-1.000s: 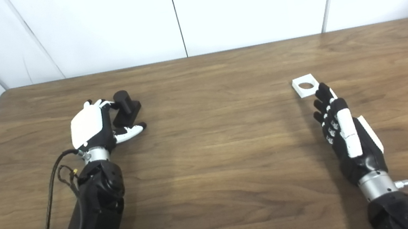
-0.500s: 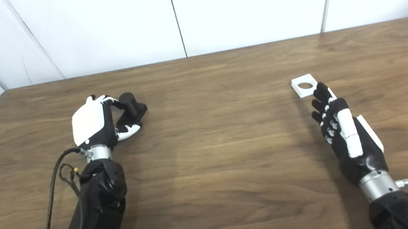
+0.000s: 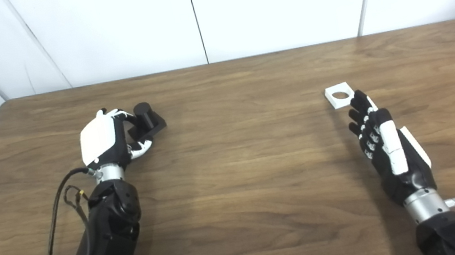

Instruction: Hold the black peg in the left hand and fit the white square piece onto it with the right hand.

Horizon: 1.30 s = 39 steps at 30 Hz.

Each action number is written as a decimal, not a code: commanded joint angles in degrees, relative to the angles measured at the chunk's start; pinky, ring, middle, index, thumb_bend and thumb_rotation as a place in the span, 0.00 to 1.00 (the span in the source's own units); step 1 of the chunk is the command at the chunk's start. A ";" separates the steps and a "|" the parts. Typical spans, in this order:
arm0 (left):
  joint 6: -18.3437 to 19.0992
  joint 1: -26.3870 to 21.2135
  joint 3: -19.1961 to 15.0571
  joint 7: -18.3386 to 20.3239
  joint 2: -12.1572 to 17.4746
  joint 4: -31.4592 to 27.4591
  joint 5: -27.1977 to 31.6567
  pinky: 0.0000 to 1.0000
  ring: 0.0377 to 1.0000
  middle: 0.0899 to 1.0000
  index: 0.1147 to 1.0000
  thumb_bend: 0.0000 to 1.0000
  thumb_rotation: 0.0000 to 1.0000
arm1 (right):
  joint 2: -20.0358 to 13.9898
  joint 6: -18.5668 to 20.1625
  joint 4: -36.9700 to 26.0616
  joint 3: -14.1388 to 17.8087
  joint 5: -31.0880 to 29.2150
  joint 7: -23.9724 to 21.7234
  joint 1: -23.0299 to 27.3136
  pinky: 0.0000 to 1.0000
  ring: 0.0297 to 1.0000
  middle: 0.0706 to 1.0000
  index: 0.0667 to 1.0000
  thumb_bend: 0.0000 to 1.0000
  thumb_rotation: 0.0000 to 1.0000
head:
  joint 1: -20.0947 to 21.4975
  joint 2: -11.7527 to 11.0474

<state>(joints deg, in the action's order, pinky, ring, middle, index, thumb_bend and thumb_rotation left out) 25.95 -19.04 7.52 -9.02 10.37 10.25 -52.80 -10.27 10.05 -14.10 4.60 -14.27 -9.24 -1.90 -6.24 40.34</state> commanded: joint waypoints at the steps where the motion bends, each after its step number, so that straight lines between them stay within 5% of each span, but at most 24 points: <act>1: 0.51 -0.57 -0.41 -1.15 1.26 -1.34 0.18 0.82 0.98 0.85 0.42 0.51 0.07 | -0.60 -1.72 -2.32 0.21 -0.66 -0.86 1.64 1.00 1.00 1.00 1.00 0.63 1.00 | -0.11 0.01; 29: 0.24 -0.22 0.98 -3.01 1.69 -1.40 1.77 0.77 0.94 0.82 0.43 0.52 0.08 | -1.01 -1.76 -1.85 -0.19 0.35 -1.39 2.16 1.00 1.00 1.00 1.00 0.65 1.00 | -0.27 0.08; 31: -0.16 -0.20 1.06 -3.36 1.67 -1.69 2.03 0.76 0.94 0.82 0.58 0.77 0.28 | -1.06 -1.49 -1.83 -0.34 0.78 -1.24 2.26 1.00 1.00 1.00 1.00 0.67 1.00 | -0.47 0.03; 39: 0.43 0.27 1.73 -1.84 1.92 -4.54 1.73 0.77 0.94 0.83 0.62 0.87 0.42 | -0.99 -1.49 -0.99 -0.45 0.61 -1.62 2.73 1.00 1.00 1.00 1.00 0.66 1.00 | -0.62 0.03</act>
<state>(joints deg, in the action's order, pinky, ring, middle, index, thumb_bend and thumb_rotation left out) 26.05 -17.17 9.21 -10.53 11.04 8.70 -50.22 -10.73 10.09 -13.90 4.10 -13.42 -10.35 -1.18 -6.86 40.34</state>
